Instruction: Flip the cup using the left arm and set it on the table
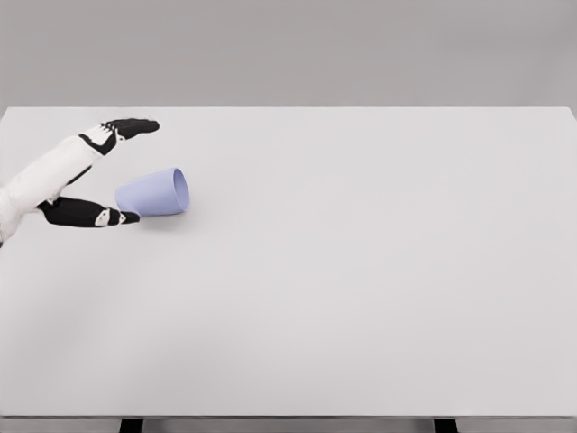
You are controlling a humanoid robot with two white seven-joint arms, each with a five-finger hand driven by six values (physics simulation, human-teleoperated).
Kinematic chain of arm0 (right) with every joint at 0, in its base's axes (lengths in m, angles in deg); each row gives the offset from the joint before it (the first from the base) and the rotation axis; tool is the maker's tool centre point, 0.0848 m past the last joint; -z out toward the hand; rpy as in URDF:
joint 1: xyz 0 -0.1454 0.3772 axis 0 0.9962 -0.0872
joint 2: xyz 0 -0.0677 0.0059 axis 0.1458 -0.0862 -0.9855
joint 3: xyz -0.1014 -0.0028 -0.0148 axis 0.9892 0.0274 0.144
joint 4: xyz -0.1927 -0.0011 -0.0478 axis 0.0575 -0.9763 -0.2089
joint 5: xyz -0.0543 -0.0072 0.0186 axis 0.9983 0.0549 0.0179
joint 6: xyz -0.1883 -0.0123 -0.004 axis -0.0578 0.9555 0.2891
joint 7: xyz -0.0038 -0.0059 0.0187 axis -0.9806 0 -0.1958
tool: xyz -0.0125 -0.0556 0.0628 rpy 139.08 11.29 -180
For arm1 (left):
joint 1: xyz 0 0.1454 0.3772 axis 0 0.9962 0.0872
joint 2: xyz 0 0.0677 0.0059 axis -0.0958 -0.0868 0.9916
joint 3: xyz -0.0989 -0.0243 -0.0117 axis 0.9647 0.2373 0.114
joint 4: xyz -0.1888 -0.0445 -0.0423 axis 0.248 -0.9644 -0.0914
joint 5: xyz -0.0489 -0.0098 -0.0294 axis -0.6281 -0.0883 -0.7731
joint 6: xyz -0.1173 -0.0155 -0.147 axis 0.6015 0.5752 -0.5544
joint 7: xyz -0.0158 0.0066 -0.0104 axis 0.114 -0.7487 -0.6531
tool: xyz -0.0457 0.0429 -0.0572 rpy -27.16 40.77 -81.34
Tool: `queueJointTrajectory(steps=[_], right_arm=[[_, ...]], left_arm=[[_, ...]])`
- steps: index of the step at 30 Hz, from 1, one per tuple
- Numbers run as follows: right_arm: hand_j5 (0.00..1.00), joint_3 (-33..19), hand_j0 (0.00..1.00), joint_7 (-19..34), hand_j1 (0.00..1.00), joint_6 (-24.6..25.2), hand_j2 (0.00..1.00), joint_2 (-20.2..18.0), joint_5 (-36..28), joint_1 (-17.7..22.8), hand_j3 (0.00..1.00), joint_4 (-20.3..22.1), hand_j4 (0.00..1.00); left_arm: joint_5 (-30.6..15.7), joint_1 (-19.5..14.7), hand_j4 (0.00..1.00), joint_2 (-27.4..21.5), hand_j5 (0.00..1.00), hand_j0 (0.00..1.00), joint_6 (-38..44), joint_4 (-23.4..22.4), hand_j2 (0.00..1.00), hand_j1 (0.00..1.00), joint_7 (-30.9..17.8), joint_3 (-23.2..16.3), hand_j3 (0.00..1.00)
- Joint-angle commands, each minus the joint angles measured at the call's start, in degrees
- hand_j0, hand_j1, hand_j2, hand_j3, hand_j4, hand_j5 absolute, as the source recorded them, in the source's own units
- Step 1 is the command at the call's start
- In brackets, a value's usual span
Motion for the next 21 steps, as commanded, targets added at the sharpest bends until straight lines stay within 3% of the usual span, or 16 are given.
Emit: queueJointTrajectory(steps=[1, 3, 7, 16, 21], right_arm=[[1.0, 0.0, 1.0, 0.01, 1.0, 0.0, 1.0, 0.0, -0.01, 0.09, 1.0, 0.0, 1.0], [1.0, 0.0, 1.0, 0.01, 1.0, 0.0, 1.0, 0.0, -0.01, 0.09, 1.0, 0.0, 1.0], [1.0, 0.0, 1.0, 0.01, 1.0, 0.0, 1.0, 0.0, -0.01, 0.09, 1.0, 0.0, 1.0], [1.0, 0.0, 1.0, 0.01, 1.0, 0.0, 1.0, 0.0, -0.01, 0.09, 1.0, 0.0, 1.0], [1.0, 0.0, 1.0, 0.01, 1.0, 0.0, 1.0, 0.0, -0.01, 0.09, 1.0, 0.0, 1.0]], left_arm=[[-4.31, 0.0, 1.0, 0.36, 1.0, 1.0, 0.49, 0.01, 1.0, 1.0, 0.13, -2.13, 1.0], [-7.04, -0.35, 1.0, 0.45, 1.0, 1.0, 6.63, 0.01, 1.0, 1.0, 0.13, -3.1, 1.0], [-7.04, -1.84, 1.0, 2.38, 1.0, 1.0, 17.54, 0.1, 1.0, 1.0, -0.05, -3.71, 1.0], [-6.95, -9.4, 1.0, 3.87, 1.0, 1.0, 26.59, 0.1, 1.0, 1.0, -0.05, -13.2, 1.0], [-6.95, -10.99, 1.0, 4.31, 1.0, 1.0, 29.93, 0.01, 1.0, 1.0, -0.05, -14.87, 1.0]])
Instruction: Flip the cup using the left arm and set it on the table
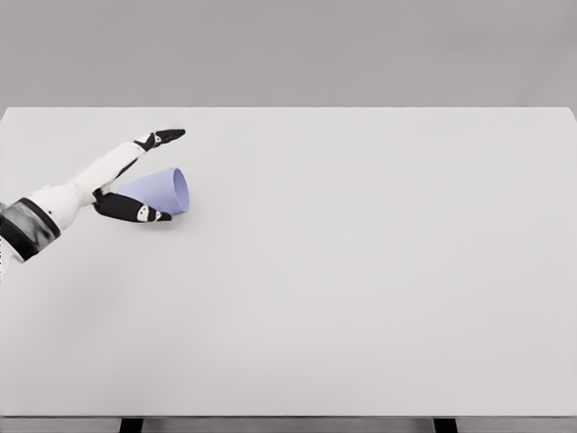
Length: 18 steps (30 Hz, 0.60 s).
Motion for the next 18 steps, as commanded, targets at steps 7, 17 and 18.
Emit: queueJointTrajectory(steps=[7, 17, 18], right_arm=[[1.0, 0.0, 1.0, 0.01, 1.0, 0.0, 1.0, 0.0, -0.01, 0.0, 1.0, 0.0, 1.0], [1.0, 0.0, 1.0, 0.01, 1.0, 0.0, 1.0, 0.0, -0.01, 0.09, 1.0, 0.0, 1.0], [1.0, 0.0, 1.0, 0.01, 1.0, 0.0, 1.0, 0.0, -0.01, 0.09, 1.0, 0.0, 1.0]], left_arm=[[0.2, -0.88, 1.0, -0.18, 1.0, 1.0, 6.84, 0.0, 1.0, 1.0, -0.06, -1.02, 1.0], [0.47, -4.66, 1.0, -0.09, 1.0, 1.0, 14.75, 0.0, 1.0, 1.0, 0.03, -4.54, 1.0], [0.55, -4.83, 1.0, -0.18, 1.0, 1.0, 14.75, 0.0, 1.0, 1.0, 0.03, -4.98, 1.0]])
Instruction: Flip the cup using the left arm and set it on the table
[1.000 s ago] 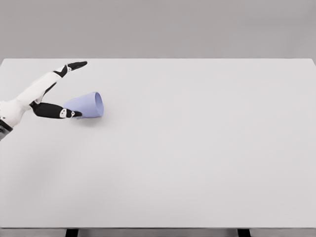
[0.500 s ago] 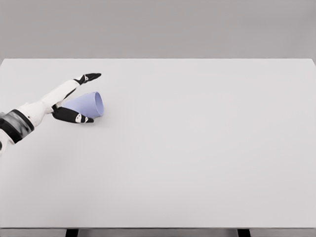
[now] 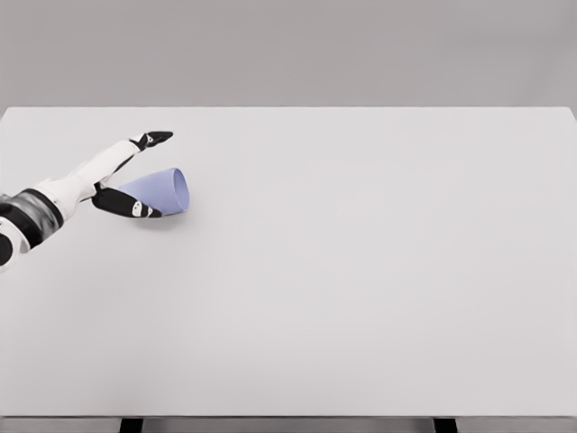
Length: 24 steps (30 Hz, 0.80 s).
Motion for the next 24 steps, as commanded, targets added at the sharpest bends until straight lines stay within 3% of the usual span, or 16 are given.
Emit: queueJointTrajectory(steps=[1, 4, 9, 24], right_arm=[[1.0, 0.0, 1.0, 0.01, 1.0, 0.0, 1.0, 0.0, -0.01, -0.09, 1.0, 0.0, 1.0], [1.0, 0.0, 1.0, 0.01, 1.0, 0.0, 1.0, 0.0, -0.01, 0.0, 1.0, 0.0, 1.0], [1.0, 0.0, 1.0, 0.01, 1.0, 0.0, 1.0, 0.0, -0.01, 0.0, 1.0, 0.0, 1.0], [1.0, 0.0, 1.0, 0.01, 1.0, 0.0, 1.0, 0.0, -0.01, 0.0, 1.0, 0.0, 1.0]], left_arm=[[0.29, -0.09, 1.0, -0.19, 1.0, 1.0, 1.14, 0.01, 1.0, 1.0, 0.04, -1.37, 1.0], [0.29, -2.37, 1.0, -0.63, 1.0, 1.0, 1.14, 0.01, 1.0, 1.0, 0.04, -4.62, 1.0], [0.21, -2.9, 1.0, -1.51, 1.0, 1.0, 1.14, -0.07, 1.0, 1.0, 0.04, -6.56, 1.0], [0.03, -9.84, 1.0, -2.83, 1.0, 1.0, 1.94, -1.21, 1.0, 1.0, -0.22, -13.5, 1.0]])
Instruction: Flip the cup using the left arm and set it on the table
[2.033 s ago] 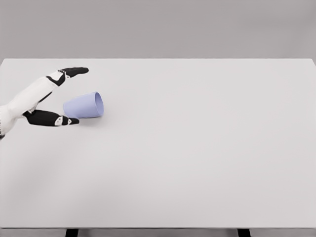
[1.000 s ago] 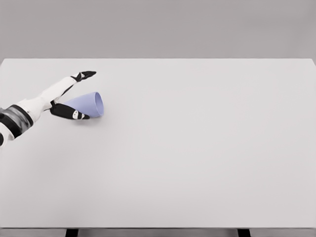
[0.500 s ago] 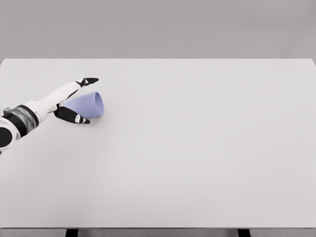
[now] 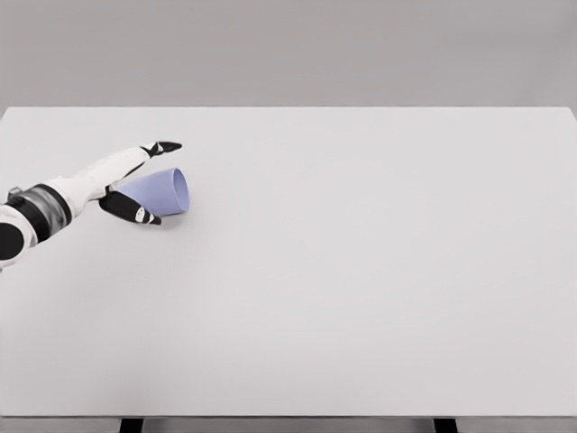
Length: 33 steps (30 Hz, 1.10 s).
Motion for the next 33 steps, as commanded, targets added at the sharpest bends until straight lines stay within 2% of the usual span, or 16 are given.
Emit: queueJointTrajectory(steps=[1, 9, 33], right_arm=[[1.0, 0.0, 1.0, 0.01, 1.0, 0.01, 1.0, 0.0, -0.01, 0.0, 1.0, 0.0, 1.0], [1.0, 0.0, 1.0, 0.01, 1.0, 0.01, 1.0, 0.0, -0.01, 0.0, 1.0, 0.0, 1.0], [1.0, 0.0, 1.0, 0.01, 1.0, 0.01, 1.0, 0.0, -0.01, 0.0, 1.0, 0.0, 1.0]], left_arm=[[0.1, 0.0, 1.0, -0.02, 1.0, 1.0, -0.06, -0.91, 1.0, 1.0, -0.1, -0.89, 1.0], [0.36, -0.7, 1.0, 0.68, 1.0, 1.0, -0.41, -4.69, 1.0, 1.0, -0.28, -1.15, 1.0], [0.36, -4.31, 1.0, 5.07, 1.0, 1.0, -0.67, -10.23, 1.0, 1.0, -0.72, -4.4, 1.0]])
